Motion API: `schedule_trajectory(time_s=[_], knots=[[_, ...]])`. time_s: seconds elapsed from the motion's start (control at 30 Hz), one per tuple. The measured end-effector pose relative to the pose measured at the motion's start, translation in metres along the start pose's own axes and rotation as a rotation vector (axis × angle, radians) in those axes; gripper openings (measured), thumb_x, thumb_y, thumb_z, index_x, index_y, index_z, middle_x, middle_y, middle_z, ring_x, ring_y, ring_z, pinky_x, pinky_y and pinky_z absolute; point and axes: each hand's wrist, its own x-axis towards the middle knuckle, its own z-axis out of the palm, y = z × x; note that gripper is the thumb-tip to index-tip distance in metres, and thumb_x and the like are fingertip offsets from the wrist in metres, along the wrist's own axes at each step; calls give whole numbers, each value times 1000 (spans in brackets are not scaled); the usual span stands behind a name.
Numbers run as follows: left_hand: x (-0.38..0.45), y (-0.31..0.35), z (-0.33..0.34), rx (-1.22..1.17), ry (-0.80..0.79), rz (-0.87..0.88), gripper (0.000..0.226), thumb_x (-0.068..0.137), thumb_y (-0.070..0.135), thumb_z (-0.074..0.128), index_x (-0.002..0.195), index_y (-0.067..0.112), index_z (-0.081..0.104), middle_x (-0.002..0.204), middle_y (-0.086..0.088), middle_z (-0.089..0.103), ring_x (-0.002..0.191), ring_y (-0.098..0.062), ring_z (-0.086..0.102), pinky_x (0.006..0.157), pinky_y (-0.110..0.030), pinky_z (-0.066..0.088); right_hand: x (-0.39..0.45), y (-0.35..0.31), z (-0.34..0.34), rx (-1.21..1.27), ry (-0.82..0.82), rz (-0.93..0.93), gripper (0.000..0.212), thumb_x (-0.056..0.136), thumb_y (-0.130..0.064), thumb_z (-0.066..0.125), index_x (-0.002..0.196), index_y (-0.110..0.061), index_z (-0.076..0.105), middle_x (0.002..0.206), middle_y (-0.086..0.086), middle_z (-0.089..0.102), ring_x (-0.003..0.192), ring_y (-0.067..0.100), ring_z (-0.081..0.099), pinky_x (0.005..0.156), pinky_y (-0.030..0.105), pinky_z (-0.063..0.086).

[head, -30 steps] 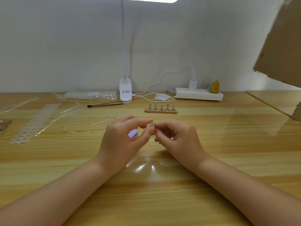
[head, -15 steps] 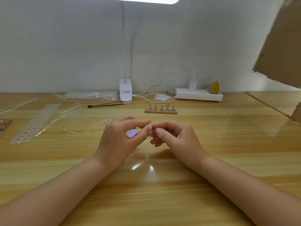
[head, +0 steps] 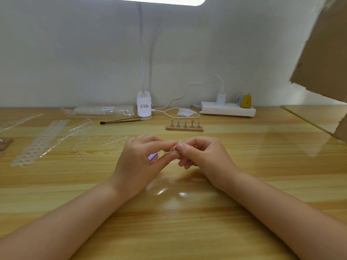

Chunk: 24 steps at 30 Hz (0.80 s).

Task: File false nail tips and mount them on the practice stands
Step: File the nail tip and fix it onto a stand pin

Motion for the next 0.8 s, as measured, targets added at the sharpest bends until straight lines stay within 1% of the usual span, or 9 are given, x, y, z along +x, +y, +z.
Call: schedule_trajectory(time_s=[0.1, 0.17, 0.27, 0.33, 0.4, 0.47, 0.53, 0.63, 0.8], knots=[[0, -1, 0, 188, 31, -27, 20, 84, 30, 64, 99, 22, 74, 87, 13, 68, 80, -14, 63, 75, -46, 48, 3, 0, -4, -22, 58, 7, 18, 87, -15, 67, 82, 2, 71, 73, 13, 70, 64, 17, 66, 60, 24, 53], [-1, -3, -1, 338, -18, -33, 17, 84, 20, 65, 97, 23, 74, 89, 9, 69, 84, -20, 62, 77, -39, 44, 6, 0, -8, 9, 130, 21, 20, 88, -19, 66, 84, 0, 71, 73, 12, 69, 65, 18, 67, 61, 25, 55], [-3, -6, 0, 450, -211, -94, 17, 87, 36, 63, 99, 33, 73, 99, 14, 65, 98, -18, 53, 87, -33, 33, 12, -1, -19, 24, 210, 57, 26, 90, -27, 64, 86, -3, 70, 74, 10, 69, 69, 21, 68, 66, 31, 58], [-4, -8, 1, 479, -279, -101, 22, 87, 47, 59, 101, 36, 72, 102, 17, 61, 102, -15, 48, 90, -33, 31, 14, 0, -26, -107, 214, 58, 17, 87, -25, 68, 87, -8, 70, 73, 5, 71, 70, 17, 69, 68, 30, 58], [-3, -7, 1, 500, -288, -91, 21, 87, 47, 61, 100, 37, 73, 101, 17, 62, 102, -17, 49, 90, -35, 33, 14, 3, -30, -311, 227, 25, 5, 86, -19, 69, 85, -14, 70, 69, 0, 72, 65, 10, 69, 62, 23, 56], [-1, -6, 0, 519, -282, -65, 15, 86, 42, 65, 96, 36, 75, 97, 15, 65, 99, -21, 52, 89, -37, 36, 14, 8, -29, -478, 250, -14, 6, 88, -17, 67, 83, -16, 69, 66, 0, 70, 61, 8, 68, 60, 25, 56], [-1, -5, 0, 537, -283, -38, 12, 85, 39, 67, 92, 35, 77, 93, 14, 67, 95, -23, 54, 87, -37, 37, 15, 11, -29, -581, 269, -50, 6, 88, -15, 66, 83, -15, 68, 67, -1, 68, 64, 13, 68, 65, 32, 58], [0, -3, -1, 579, -275, 49, 2, 77, 31, 78, 79, 31, 78, 80, 12, 69, 82, -24, 60, 80, -37, 42, 16, 13, -29, -719, 266, -99, 7, 86, -19, 67, 81, -18, 71, 68, -7, 67, 65, 9, 62, 66, 29, 53], [1, -2, 1, 701, -298, 222, 10, 70, 26, 84, 66, 24, 75, 69, 8, 68, 66, -22, 62, 73, -34, 50, 20, 16, -30, -878, 273, -55, 16, 87, -31, 66, 81, -22, 77, 65, -8, 66, 63, 7, 56, 59, 28, 44]])
